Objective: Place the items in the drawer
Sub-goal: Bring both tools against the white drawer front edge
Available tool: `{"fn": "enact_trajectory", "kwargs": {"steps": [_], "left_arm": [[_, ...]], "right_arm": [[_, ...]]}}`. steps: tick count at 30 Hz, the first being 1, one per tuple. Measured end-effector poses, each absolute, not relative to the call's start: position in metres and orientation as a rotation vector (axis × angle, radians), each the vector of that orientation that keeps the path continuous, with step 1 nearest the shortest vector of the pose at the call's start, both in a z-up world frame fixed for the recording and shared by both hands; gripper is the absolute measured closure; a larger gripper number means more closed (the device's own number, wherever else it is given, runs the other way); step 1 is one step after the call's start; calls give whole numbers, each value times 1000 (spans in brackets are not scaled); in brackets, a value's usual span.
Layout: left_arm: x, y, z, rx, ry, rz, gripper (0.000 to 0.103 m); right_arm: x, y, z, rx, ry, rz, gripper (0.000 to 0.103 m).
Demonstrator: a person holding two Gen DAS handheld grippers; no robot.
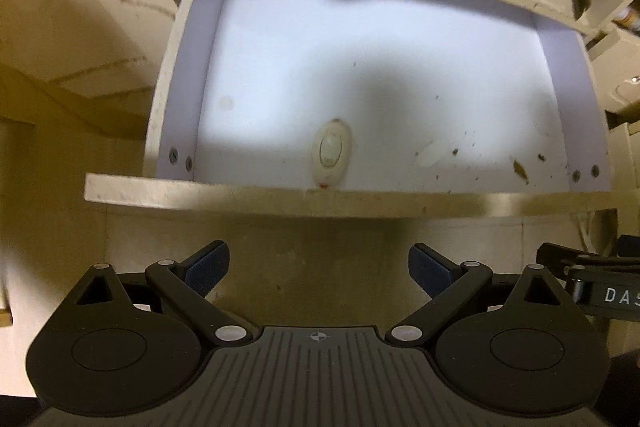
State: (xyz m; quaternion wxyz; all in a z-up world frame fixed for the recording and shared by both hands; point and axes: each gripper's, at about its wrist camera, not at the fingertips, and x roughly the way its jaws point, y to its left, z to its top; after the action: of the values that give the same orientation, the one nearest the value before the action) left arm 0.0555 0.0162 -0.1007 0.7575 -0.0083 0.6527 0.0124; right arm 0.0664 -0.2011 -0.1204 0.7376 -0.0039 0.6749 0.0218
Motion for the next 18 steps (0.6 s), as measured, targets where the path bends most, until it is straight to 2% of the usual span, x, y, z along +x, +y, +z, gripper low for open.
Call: {"fn": "enact_trajectory", "kwargs": {"steps": [9,18], "left_arm": [[57,22,-129,-66,1511,47,4],[63,13,-133,-20,1502,26,4]], "right_arm": [[69,-198,-139,-24,1517,38,1],[74,-199,-148,-26,1528,32,1]]}}
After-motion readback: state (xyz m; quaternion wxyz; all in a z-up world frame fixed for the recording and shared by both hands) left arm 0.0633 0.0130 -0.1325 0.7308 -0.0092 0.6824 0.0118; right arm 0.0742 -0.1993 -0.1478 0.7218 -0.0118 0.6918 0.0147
